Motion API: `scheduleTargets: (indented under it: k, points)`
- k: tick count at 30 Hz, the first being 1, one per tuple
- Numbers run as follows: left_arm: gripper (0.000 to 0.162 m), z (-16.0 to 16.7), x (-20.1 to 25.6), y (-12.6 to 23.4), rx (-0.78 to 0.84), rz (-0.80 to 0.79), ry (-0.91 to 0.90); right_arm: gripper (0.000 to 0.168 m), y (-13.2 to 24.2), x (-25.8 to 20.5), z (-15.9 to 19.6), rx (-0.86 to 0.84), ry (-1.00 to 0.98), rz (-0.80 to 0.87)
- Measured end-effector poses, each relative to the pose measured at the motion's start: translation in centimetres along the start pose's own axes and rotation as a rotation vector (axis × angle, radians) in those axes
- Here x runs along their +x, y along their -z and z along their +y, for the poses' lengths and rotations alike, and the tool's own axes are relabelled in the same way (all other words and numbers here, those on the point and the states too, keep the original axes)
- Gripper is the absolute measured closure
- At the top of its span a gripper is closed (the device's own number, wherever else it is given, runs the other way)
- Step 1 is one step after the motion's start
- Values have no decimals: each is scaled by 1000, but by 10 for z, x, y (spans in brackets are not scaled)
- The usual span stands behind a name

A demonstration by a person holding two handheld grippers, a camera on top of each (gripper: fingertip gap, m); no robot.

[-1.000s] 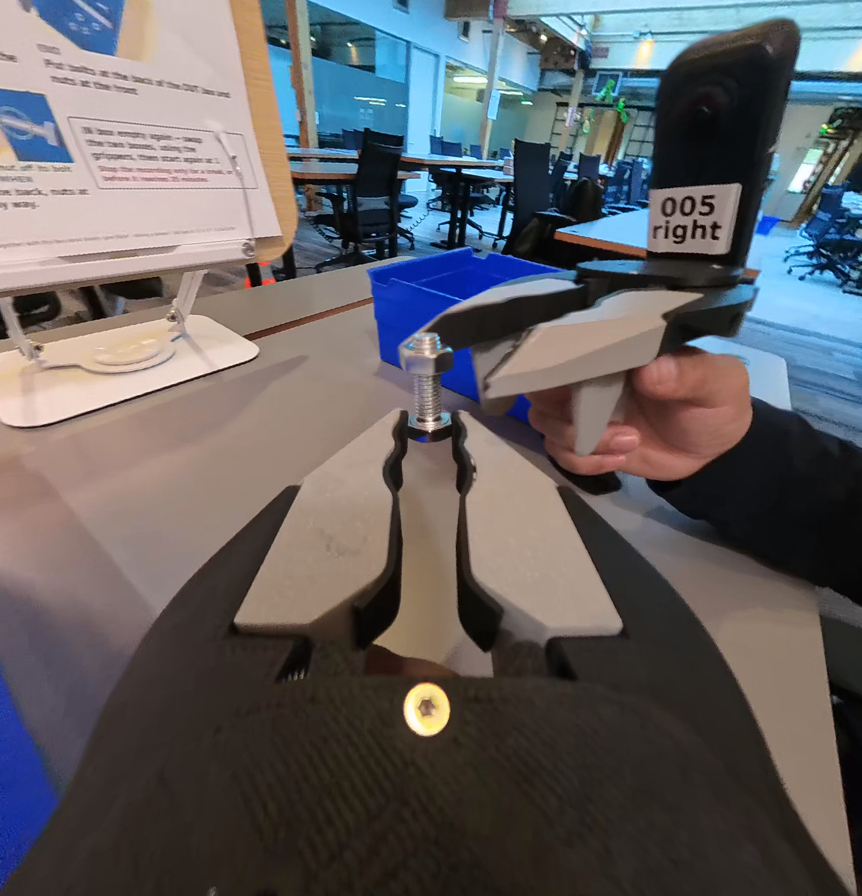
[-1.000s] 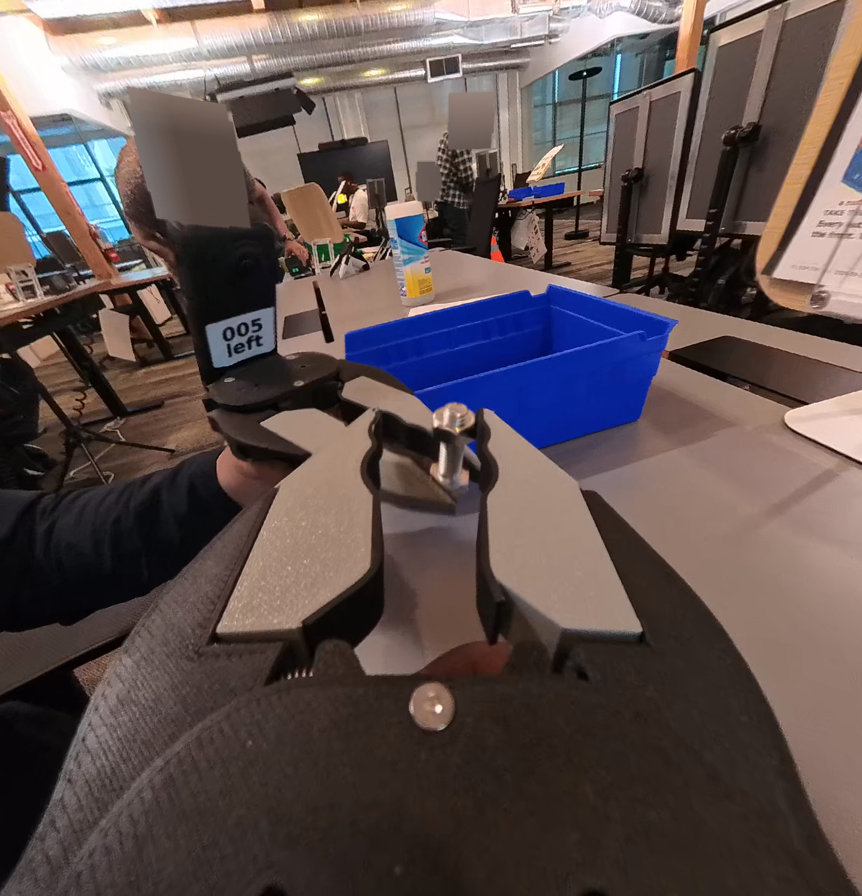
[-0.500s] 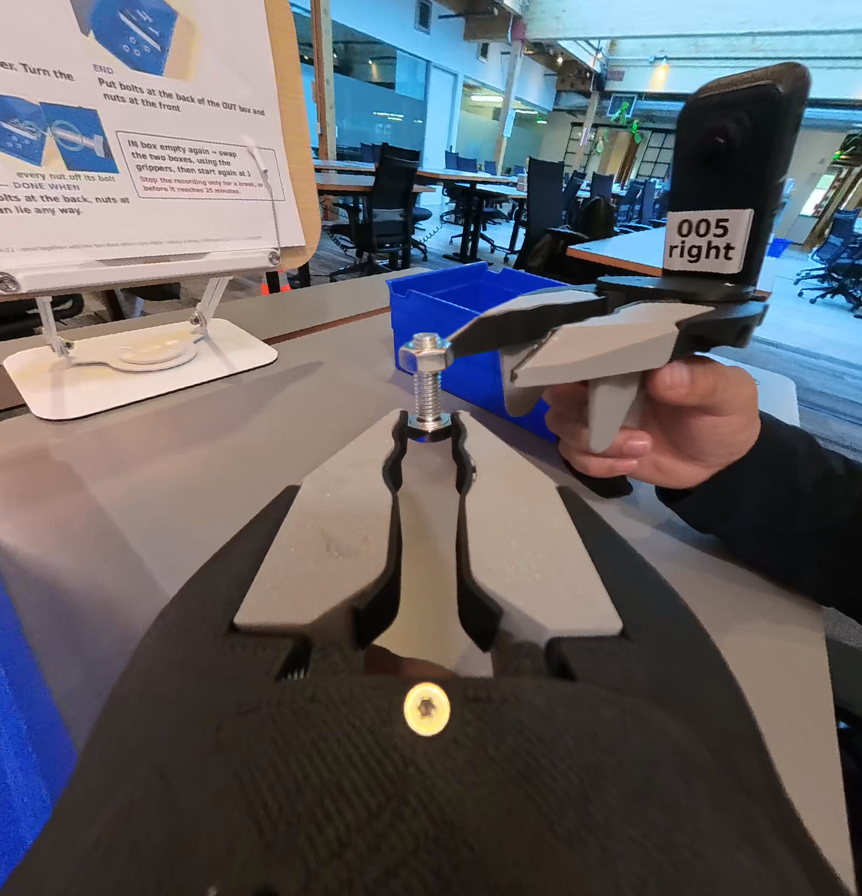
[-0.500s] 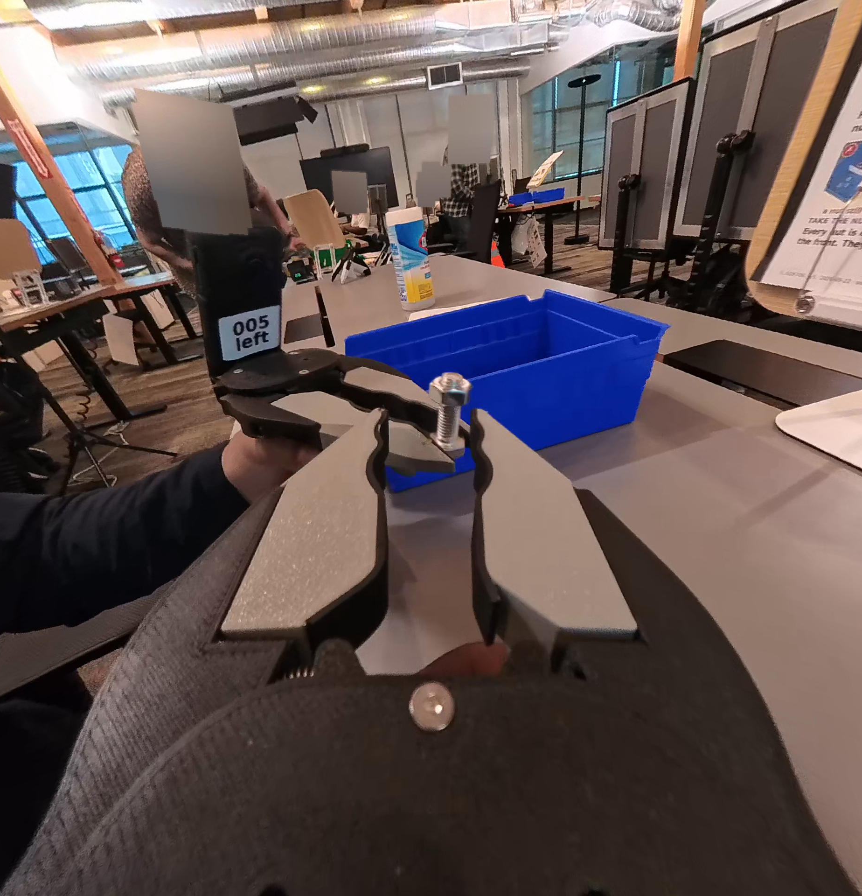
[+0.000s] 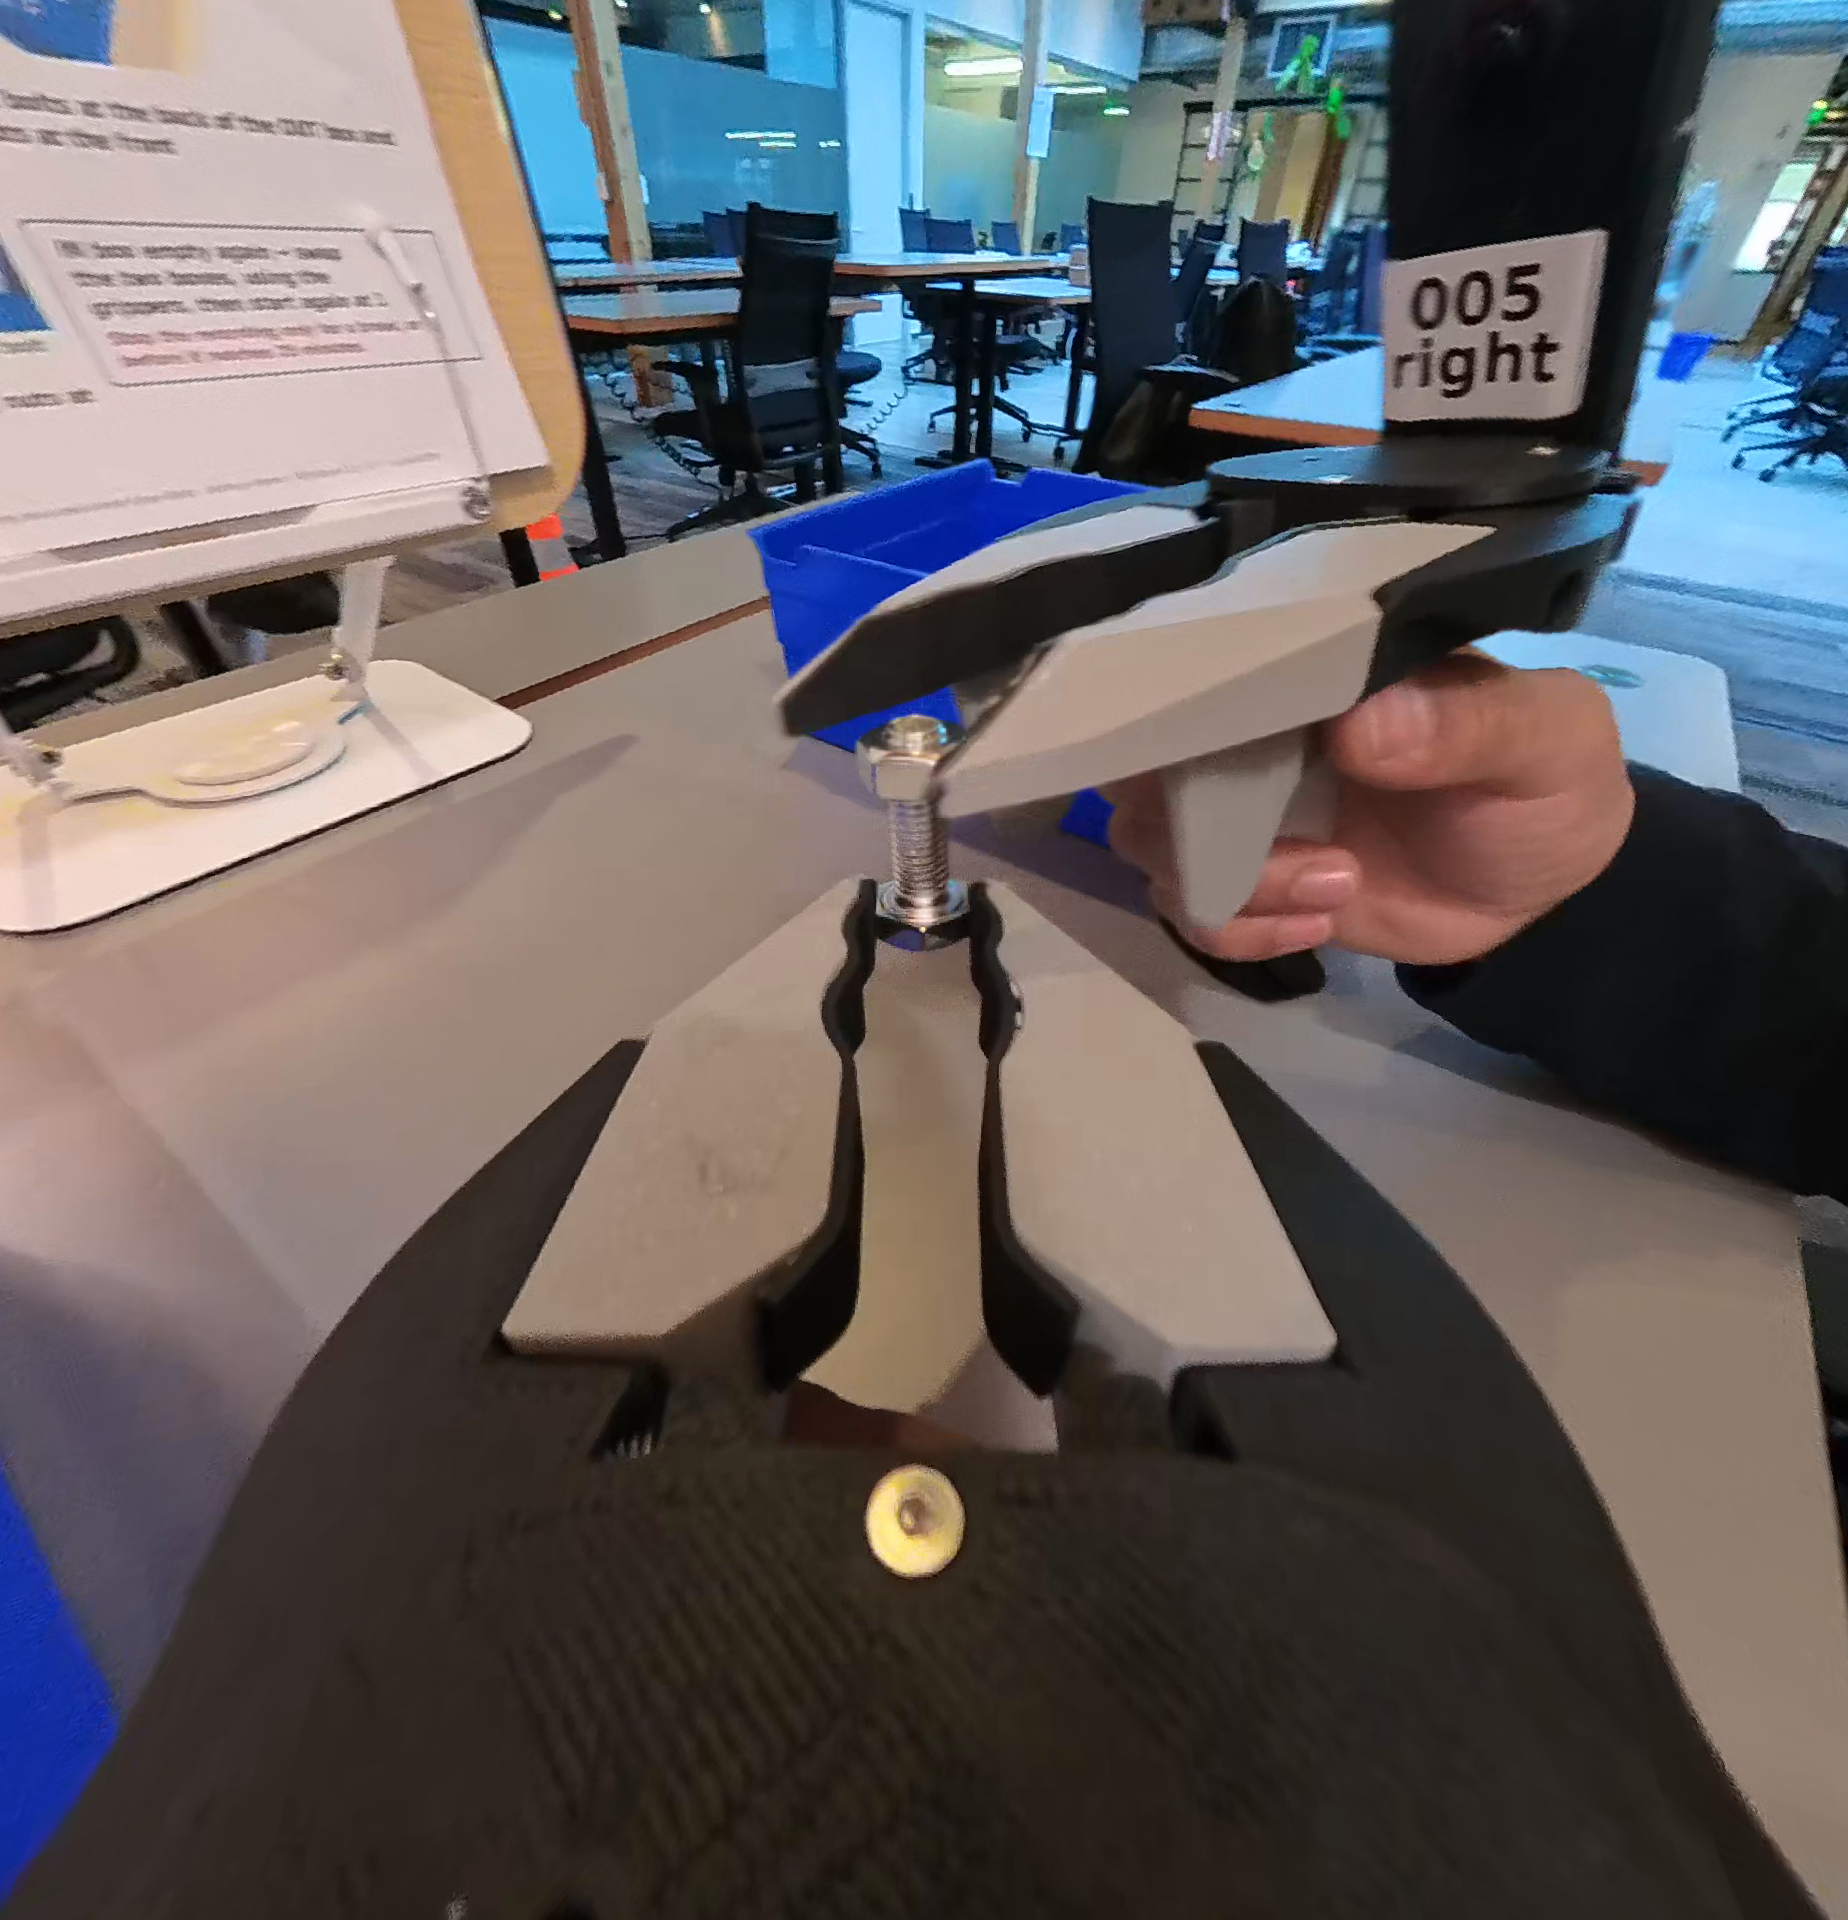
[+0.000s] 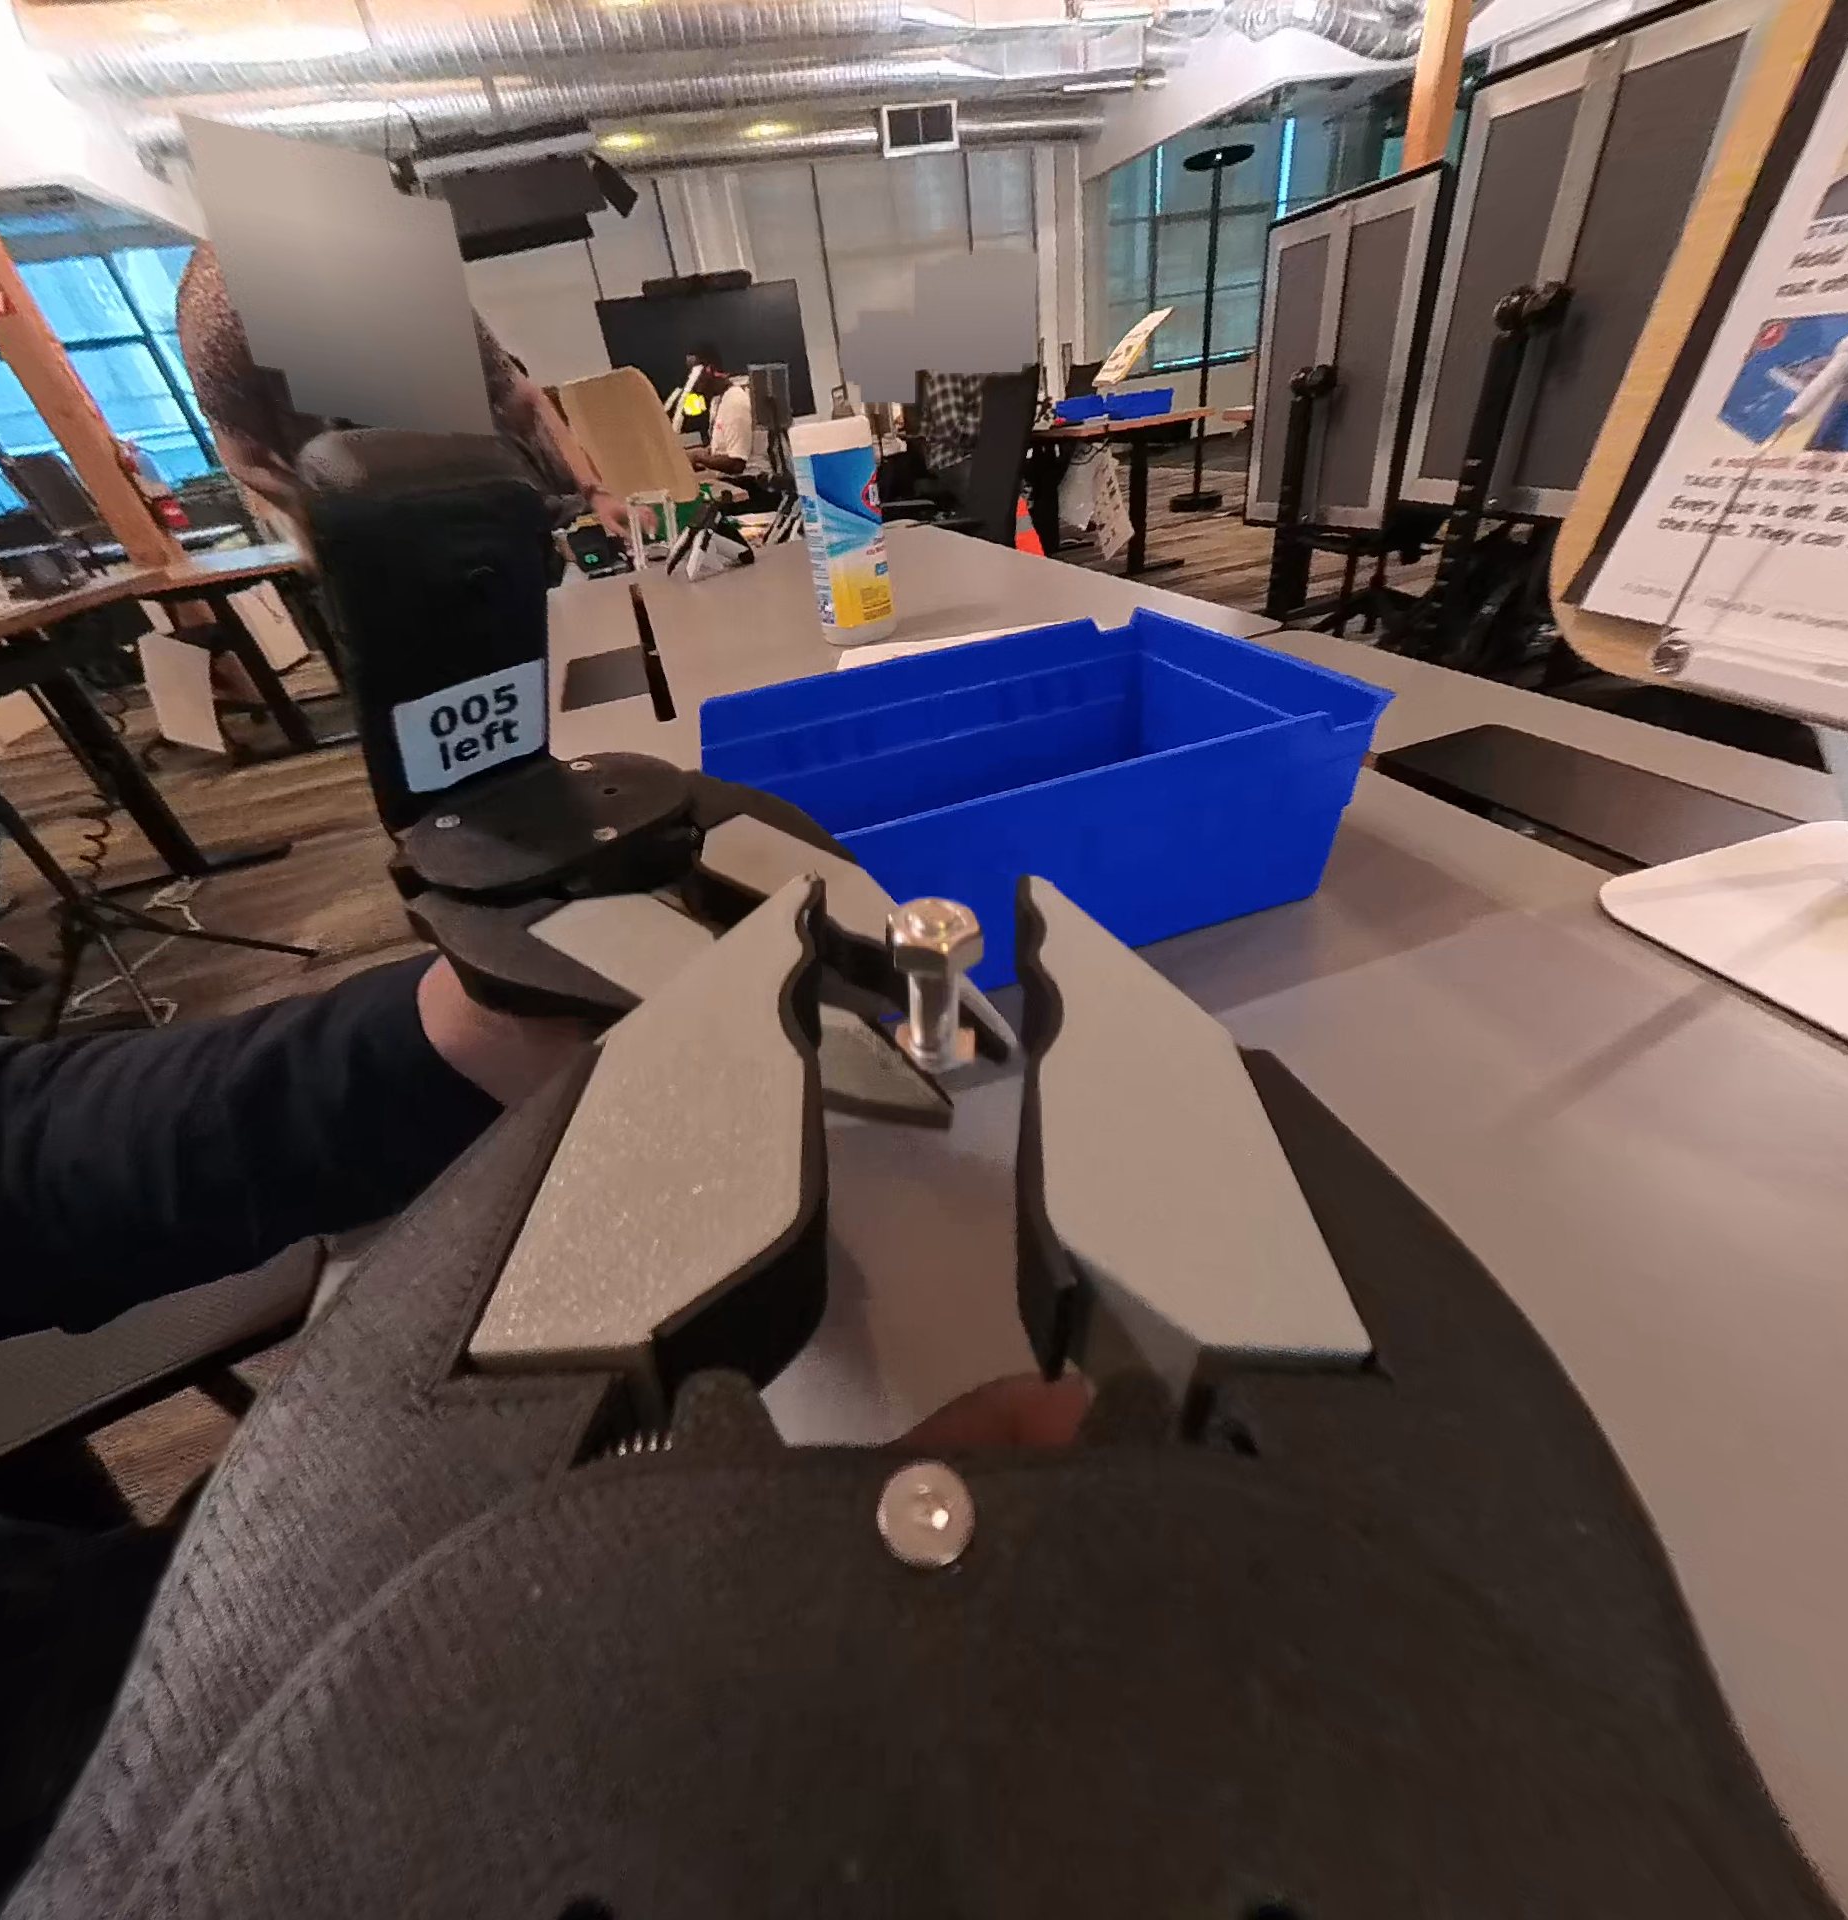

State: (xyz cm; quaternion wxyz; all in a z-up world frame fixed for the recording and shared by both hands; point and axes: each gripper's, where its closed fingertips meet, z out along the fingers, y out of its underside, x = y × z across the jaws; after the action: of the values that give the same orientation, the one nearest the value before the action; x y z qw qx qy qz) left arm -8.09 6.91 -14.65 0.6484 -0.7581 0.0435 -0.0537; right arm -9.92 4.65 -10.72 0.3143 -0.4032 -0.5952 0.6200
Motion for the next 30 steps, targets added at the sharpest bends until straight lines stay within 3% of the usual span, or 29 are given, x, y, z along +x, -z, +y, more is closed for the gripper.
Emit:
scheduleTargets:
  k: [10, 18, 22, 30]
  points:
    - [147, 4, -9, 2, -27, -40, -5, 144, -7, 5, 13, -91, 160, 114]
    - [147, 3, -9, 2, -24, -48, -13, 152, -3, 15, 15, -104, 127, 143]
    - [147, 2, -11, 3, -16, -49, -4, 143, -2, 10, 10, -65, 94, 107]
    - [147, -6, -21, 9, 29, -78, 31, 144, 3, 5, 0, -5, 8, 36]
